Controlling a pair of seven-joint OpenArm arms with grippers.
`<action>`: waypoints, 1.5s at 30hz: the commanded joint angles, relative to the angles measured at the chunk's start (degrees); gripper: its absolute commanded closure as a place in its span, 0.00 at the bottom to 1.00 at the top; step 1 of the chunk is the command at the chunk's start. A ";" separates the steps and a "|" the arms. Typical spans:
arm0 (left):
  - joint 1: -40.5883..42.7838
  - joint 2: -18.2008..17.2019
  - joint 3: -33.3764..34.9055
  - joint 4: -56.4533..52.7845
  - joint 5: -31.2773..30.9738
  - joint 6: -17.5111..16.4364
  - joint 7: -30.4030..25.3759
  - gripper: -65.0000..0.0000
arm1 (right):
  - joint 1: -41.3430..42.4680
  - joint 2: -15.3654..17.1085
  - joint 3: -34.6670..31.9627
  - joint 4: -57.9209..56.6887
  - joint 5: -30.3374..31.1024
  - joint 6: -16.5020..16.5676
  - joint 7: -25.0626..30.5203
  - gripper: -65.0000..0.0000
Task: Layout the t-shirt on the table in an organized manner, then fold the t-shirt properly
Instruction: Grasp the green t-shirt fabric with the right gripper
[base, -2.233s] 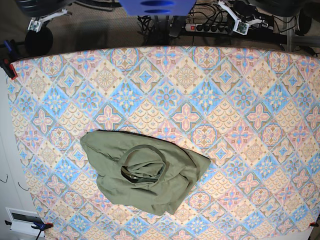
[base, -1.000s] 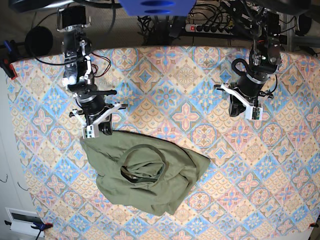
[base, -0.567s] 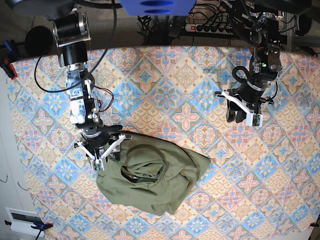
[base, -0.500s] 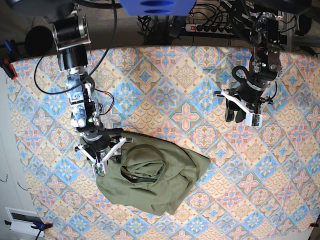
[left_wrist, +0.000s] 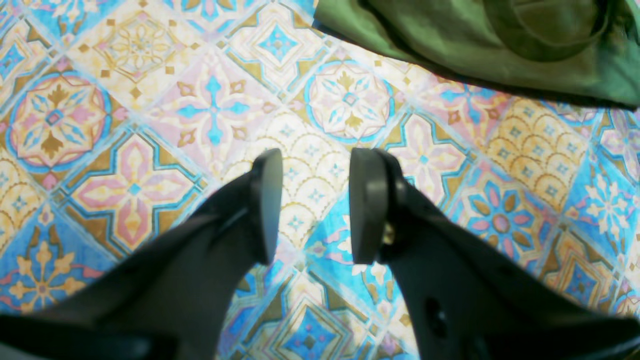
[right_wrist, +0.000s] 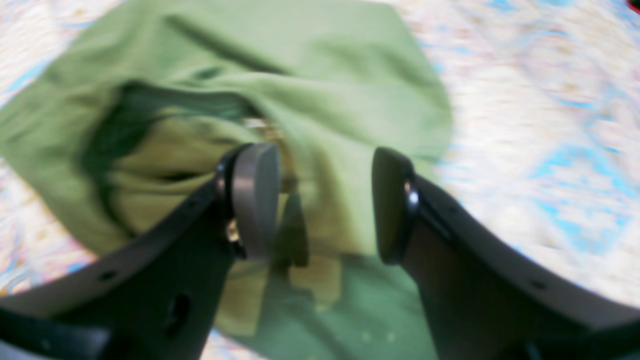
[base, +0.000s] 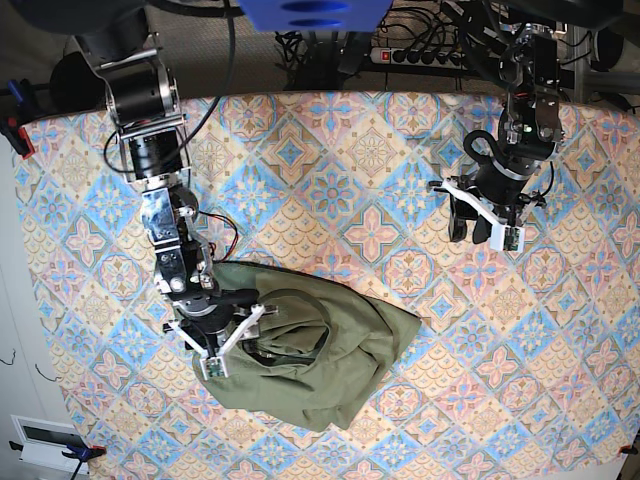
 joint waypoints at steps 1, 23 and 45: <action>-0.54 -0.43 -0.21 1.07 -0.13 0.01 -1.28 0.66 | 1.68 0.41 -0.11 0.24 -0.10 -0.27 1.06 0.53; 0.43 -0.43 -0.21 1.07 -0.13 0.01 -1.28 0.66 | 4.14 -2.31 -0.72 -9.34 0.07 -0.27 5.46 0.97; 1.14 -0.43 -0.21 1.07 -0.13 0.01 -1.28 0.66 | -0.35 1.03 2.09 -0.64 -0.28 -0.27 4.49 0.43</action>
